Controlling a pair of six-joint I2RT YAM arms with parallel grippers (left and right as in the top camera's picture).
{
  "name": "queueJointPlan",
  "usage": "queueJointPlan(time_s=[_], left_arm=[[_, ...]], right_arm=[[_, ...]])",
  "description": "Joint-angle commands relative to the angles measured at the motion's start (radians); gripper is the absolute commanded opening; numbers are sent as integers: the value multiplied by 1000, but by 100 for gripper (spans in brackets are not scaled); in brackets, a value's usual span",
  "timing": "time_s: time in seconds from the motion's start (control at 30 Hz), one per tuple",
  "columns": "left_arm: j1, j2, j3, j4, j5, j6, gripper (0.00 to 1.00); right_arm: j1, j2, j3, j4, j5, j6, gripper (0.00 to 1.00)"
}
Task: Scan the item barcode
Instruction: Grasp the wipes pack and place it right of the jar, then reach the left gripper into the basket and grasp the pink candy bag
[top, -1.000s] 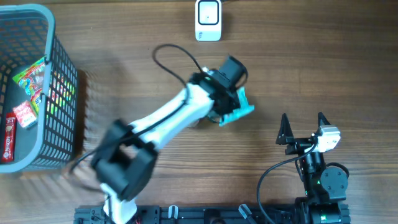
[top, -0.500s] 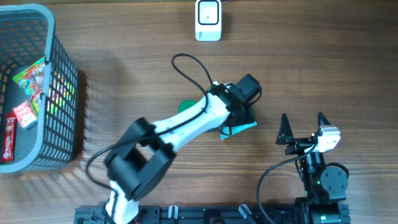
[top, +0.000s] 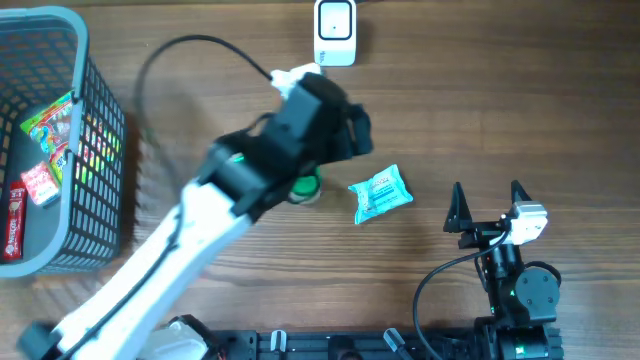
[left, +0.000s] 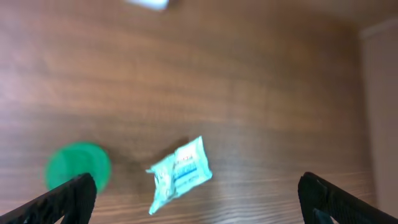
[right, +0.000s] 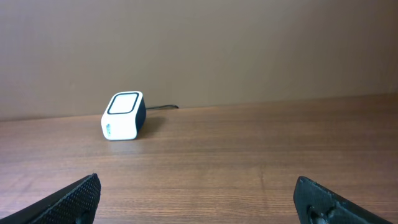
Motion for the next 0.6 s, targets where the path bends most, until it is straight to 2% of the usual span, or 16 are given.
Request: queueJointPlan(time_s=[0.0,0.17,0.37,0.57], left_arm=[[104,-149,15,-23,-28,105,100],[238,-282,15,-37,-28,177,100],[464,-385,15,-22,-61,311,100],[750,-397,15,-16,-207,298,100]], right_arm=[[1,-5,-1,3,-8,9,100],[1,-5,-1,3,-8,9,100],[1,-5,-1,3,-8,8,100],[1,-5,-1,3,-8,8,100]])
